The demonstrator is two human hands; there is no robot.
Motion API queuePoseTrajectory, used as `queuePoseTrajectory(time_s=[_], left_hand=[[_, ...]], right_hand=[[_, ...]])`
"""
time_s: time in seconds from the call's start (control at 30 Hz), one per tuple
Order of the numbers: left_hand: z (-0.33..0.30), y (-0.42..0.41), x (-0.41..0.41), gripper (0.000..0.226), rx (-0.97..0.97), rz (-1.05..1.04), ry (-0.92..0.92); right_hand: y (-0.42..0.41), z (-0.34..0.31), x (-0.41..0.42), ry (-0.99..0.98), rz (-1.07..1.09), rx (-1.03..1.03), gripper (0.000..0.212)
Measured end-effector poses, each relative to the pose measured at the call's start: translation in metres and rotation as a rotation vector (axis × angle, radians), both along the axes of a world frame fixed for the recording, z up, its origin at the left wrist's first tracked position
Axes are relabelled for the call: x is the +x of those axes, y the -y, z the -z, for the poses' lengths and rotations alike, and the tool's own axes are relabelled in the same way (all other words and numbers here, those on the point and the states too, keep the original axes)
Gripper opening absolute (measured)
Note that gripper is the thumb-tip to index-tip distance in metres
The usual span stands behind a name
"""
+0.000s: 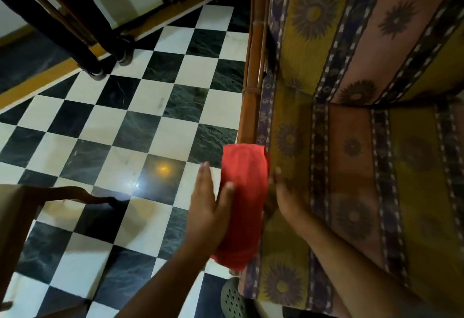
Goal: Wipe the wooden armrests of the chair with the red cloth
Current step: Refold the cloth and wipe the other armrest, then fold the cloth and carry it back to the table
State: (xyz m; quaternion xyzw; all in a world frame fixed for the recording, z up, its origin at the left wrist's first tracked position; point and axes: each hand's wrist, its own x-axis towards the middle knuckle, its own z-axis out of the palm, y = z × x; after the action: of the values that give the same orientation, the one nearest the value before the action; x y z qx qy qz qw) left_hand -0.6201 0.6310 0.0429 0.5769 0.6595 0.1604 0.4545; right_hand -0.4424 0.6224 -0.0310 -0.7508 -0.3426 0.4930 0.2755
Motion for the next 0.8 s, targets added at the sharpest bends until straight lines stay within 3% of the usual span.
queuePoseTrajectory(time_s=[0.07, 0.1, 0.17, 0.23, 0.33, 0.5, 0.8], left_hand=[[-0.003, -0.006, -0.008, 0.059, -0.221, -0.142, 0.040], [-0.006, -0.005, -0.010, 0.046, -0.247, -0.133, 0.029], [-0.011, -0.003, -0.009, 0.033, -0.238, -0.143, 0.049], [-0.022, -0.002, -0.007, 0.026, -0.202, -0.168, 0.077], [-0.044, 0.001, -0.005, 0.026, -0.166, -0.142, 0.069], [-0.112, 0.026, 0.002, 0.035, -0.174, -0.059, 0.103], [-0.206, 0.068, 0.058, 0.018, -0.104, 0.138, 0.232]], right_hand=[[0.005, -0.022, -0.018, -0.200, 0.142, 0.050, 0.102], [0.010, -0.033, -0.026, -0.226, 0.127, 0.055, 0.094], [0.016, -0.044, -0.037, -0.134, 0.073, 0.013, 0.049], [0.021, -0.050, -0.043, -0.022, 0.116, 0.016, 0.035], [0.033, -0.074, -0.049, -0.004, 0.165, 0.042, 0.021], [0.060, -0.158, -0.048, -0.061, 0.233, 0.046, 0.049], [0.128, -0.258, 0.008, 0.079, 0.397, 0.142, 0.040]])
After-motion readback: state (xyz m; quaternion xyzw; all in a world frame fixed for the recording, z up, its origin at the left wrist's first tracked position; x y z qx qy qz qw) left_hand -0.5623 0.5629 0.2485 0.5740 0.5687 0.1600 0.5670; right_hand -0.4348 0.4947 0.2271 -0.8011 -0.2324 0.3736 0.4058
